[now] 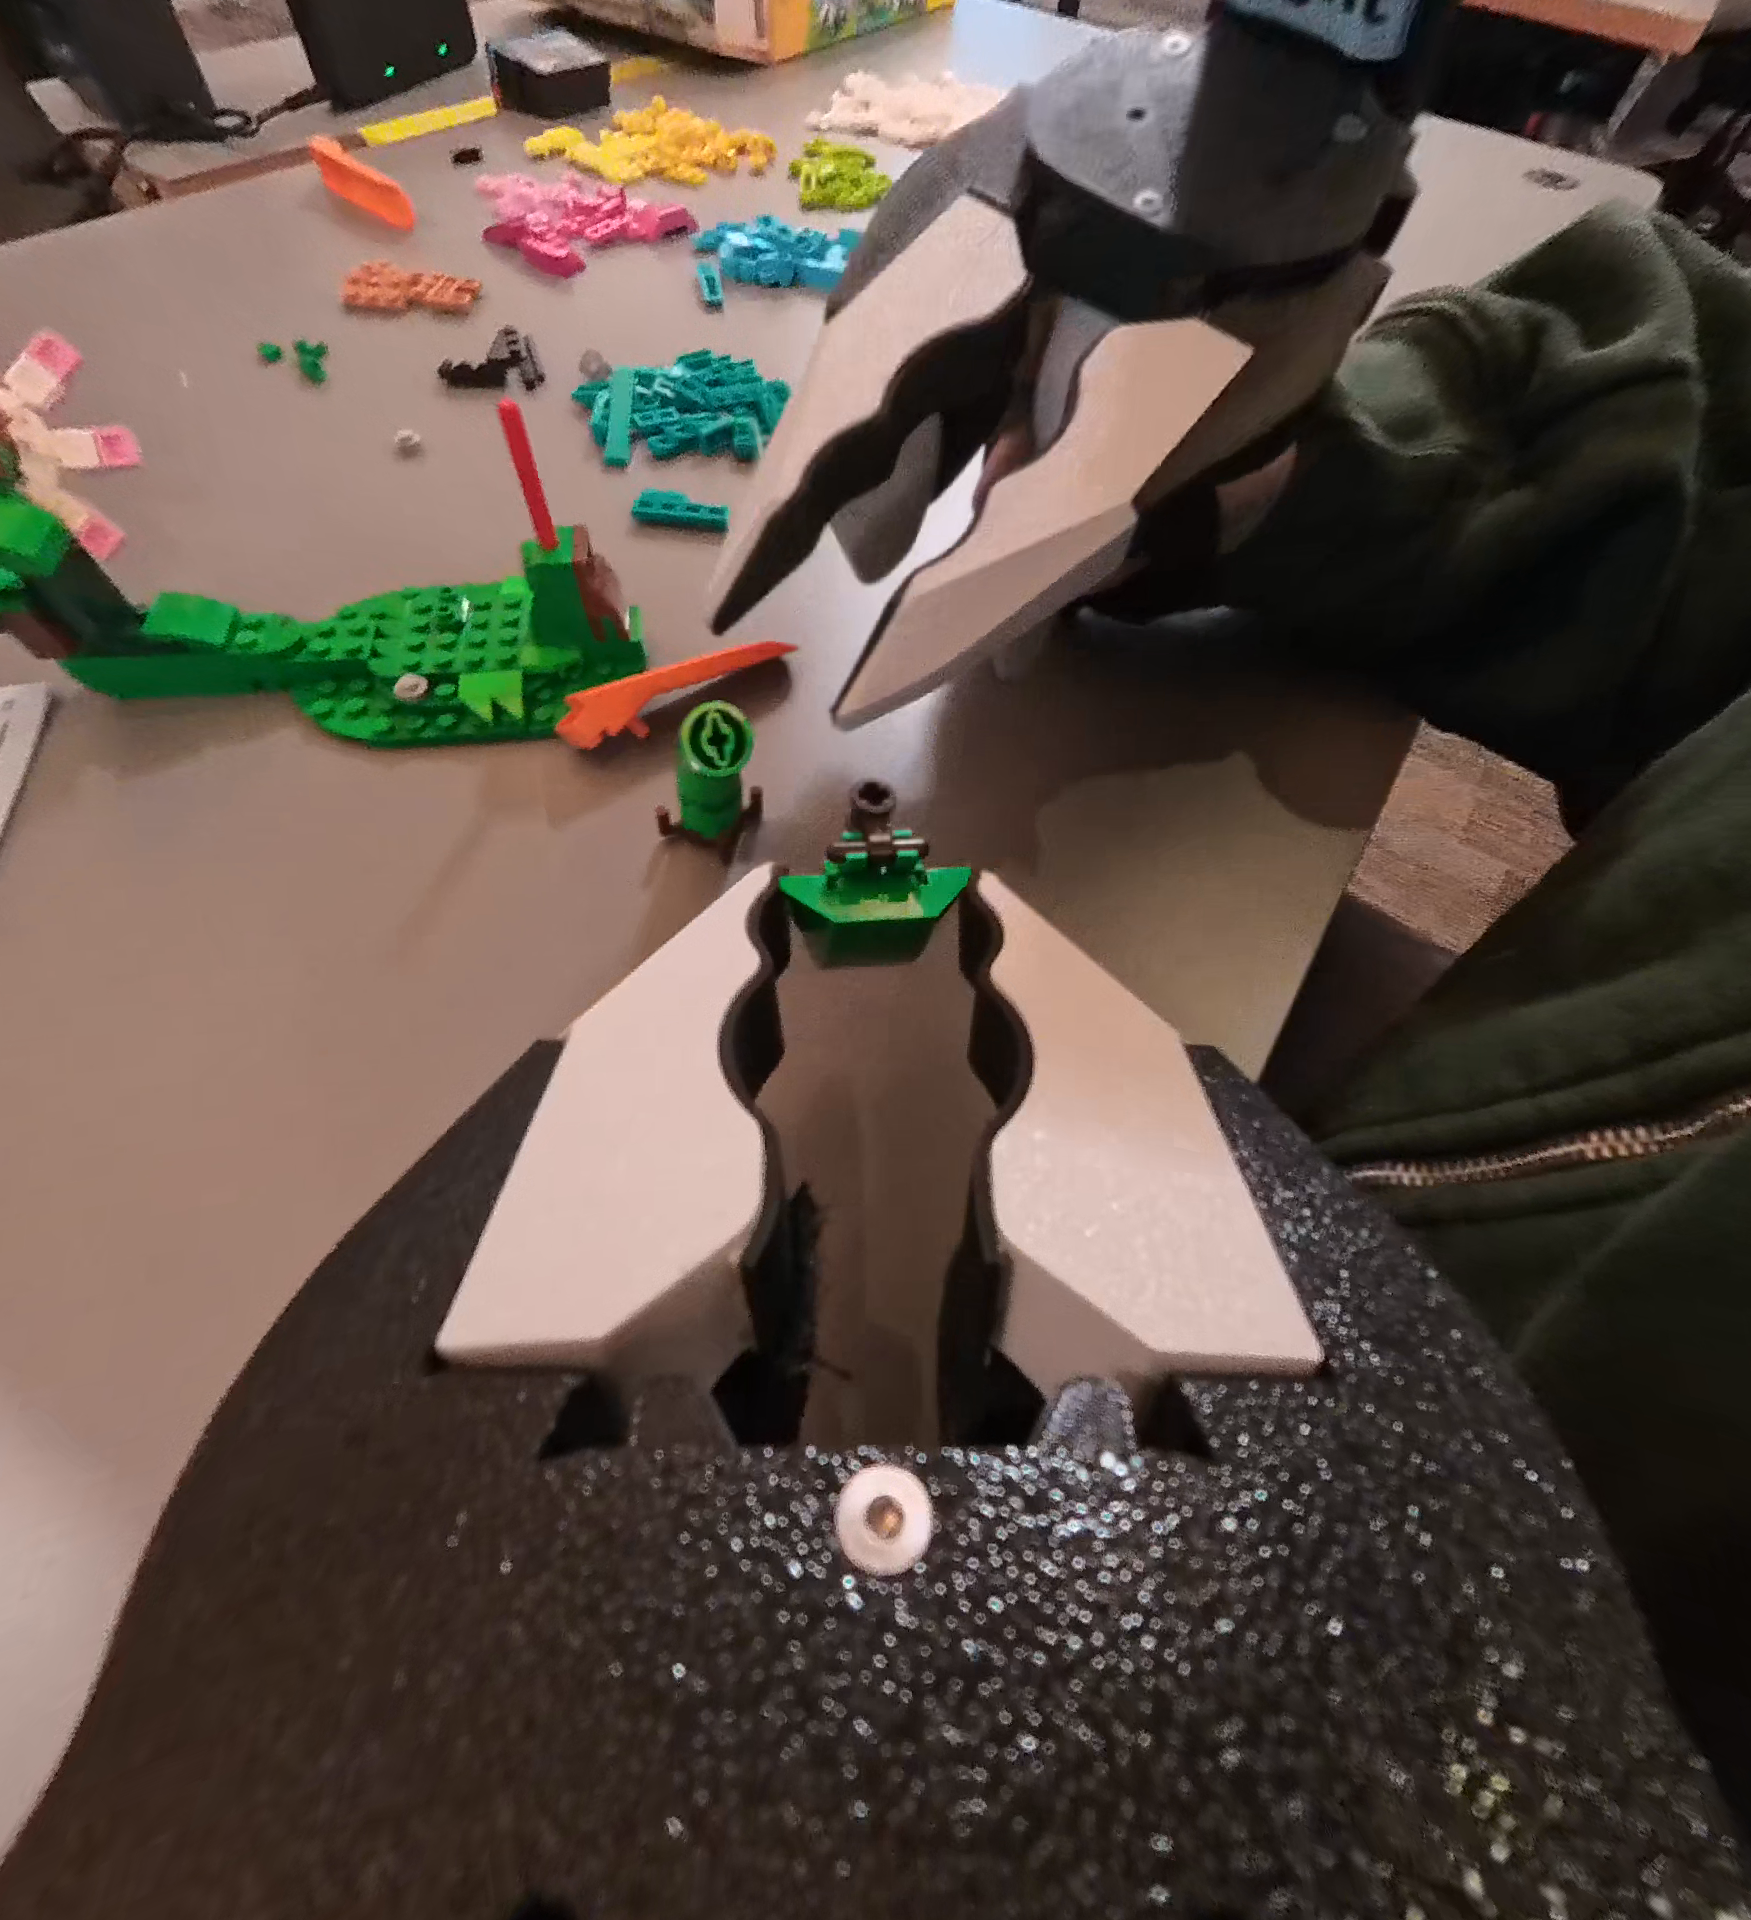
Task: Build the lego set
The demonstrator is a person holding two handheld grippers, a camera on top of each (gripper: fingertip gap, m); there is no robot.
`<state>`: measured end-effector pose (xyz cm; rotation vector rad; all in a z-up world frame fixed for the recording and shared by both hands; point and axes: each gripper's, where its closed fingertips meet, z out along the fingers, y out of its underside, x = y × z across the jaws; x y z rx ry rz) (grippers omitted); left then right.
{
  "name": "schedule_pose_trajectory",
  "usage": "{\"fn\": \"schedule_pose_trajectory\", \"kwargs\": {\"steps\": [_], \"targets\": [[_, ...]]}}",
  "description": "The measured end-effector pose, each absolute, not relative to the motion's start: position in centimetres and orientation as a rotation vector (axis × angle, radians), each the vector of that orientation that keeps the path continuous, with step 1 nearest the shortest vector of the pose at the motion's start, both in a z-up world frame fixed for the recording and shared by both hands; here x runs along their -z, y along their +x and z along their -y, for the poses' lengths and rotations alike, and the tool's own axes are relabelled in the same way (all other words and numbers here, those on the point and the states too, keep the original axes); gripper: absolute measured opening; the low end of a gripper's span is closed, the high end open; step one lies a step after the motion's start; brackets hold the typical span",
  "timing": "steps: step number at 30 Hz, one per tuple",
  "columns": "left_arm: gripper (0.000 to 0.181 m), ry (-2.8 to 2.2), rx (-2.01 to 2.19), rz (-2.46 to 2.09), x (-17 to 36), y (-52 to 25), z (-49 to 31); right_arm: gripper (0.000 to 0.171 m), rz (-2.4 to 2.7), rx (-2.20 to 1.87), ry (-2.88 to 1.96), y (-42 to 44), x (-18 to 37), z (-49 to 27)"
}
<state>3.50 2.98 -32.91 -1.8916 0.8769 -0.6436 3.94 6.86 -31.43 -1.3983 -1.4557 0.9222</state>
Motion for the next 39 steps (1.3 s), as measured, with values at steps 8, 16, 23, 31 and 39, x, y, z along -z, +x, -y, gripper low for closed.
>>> {"fn": "schedule_pose_trajectory", "kwargs": {"steps": [8,16,23,31,39], "targets": [[0.03,-1.959,0.589,-0.902,34.2,3.2,-3.3,0.023,1.568,-0.696,-1.568,3.2,35.0,-8.4],[0.03,-1.981,0.575,-0.931,34.4,3.4,-4.8,0.014,1.436,-0.965,-1.479,3.5,31.9,-7.5],[0.03,-1.935,0.681,-0.899,34.1,3.9,-5.1,0.014,1.397,-1.081,-1.456,3.5,30.9,-6.8],[0.03,-1.903,0.576,-0.947,34.2,3.8,-5.3,0.014,1.354,-1.066,-1.507,3.0,31.1,-6.7],[0.03,-1.927,0.574,-0.94,34.4,3.9,-5.4,0.014,1.392,-1.021,-1.473,2.9,31.2,-6.2]]}}
